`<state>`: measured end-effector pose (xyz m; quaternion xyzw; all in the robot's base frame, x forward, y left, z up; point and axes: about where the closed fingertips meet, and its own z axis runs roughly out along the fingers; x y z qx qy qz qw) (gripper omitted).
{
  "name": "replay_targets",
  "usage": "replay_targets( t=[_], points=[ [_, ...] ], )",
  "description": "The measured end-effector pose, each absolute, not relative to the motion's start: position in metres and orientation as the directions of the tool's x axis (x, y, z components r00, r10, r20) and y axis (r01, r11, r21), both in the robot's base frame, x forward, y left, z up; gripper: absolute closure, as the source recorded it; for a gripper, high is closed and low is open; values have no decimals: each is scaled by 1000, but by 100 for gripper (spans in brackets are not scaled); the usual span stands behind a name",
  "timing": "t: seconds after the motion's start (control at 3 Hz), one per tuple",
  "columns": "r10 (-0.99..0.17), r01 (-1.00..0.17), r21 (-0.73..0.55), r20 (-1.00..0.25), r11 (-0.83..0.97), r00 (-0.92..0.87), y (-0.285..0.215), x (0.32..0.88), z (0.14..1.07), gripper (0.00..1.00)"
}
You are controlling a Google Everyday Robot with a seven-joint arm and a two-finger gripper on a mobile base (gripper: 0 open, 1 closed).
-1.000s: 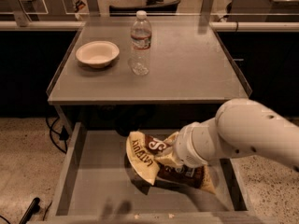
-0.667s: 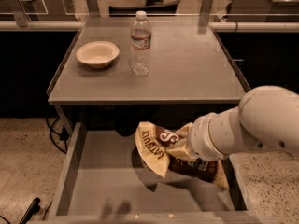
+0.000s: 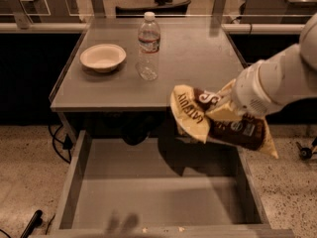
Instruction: Pick brown chip bag from top drawer and place on counter
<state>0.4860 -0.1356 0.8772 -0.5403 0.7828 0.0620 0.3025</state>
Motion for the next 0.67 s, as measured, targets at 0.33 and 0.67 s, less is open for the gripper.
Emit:
replay_targets(
  t=[0.33,0.67],
  points=[
    [-805,-864,-287,-559,413,-199,-138,497,916,100],
    [-805,-864,-287,-559,413,-199,-138,497,916,100]
  ],
)
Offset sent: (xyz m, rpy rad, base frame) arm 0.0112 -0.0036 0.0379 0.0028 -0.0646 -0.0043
